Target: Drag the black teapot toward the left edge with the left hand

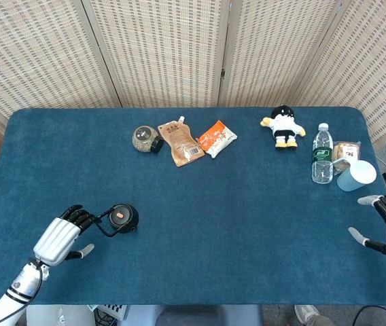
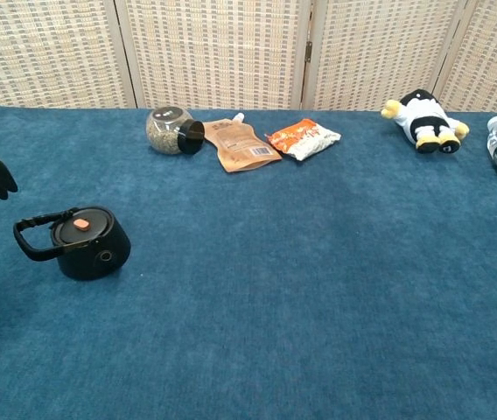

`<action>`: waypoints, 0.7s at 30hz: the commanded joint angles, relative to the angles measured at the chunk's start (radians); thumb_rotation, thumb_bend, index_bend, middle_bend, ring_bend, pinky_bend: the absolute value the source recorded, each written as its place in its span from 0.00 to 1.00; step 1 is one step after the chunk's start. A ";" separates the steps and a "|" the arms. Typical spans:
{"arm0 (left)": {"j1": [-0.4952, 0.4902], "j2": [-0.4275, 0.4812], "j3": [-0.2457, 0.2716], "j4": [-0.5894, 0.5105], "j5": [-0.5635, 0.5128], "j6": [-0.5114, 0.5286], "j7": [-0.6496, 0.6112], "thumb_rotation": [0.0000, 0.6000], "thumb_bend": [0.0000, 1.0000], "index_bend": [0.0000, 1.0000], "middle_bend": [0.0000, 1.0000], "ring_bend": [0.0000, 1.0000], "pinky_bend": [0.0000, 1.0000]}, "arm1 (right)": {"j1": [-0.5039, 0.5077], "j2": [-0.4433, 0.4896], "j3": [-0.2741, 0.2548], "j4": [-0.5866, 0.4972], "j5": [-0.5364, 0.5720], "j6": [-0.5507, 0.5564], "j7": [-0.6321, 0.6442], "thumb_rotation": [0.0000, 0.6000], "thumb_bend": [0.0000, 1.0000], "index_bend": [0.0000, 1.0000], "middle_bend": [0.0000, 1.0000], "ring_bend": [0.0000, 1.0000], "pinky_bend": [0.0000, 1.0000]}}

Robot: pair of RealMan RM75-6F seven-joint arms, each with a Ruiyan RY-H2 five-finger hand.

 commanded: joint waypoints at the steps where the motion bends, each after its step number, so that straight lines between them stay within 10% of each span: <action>1: -0.032 -0.009 0.004 0.016 0.015 -0.033 0.032 1.00 0.21 0.31 0.35 0.26 0.14 | 0.000 -0.002 -0.001 0.001 0.001 -0.002 -0.003 1.00 0.15 0.36 0.37 0.29 0.31; 21: -0.123 -0.051 0.030 0.075 0.014 -0.105 0.062 1.00 0.21 0.35 0.34 0.26 0.06 | 0.004 -0.002 -0.004 -0.010 0.011 -0.026 -0.019 1.00 0.15 0.36 0.37 0.28 0.22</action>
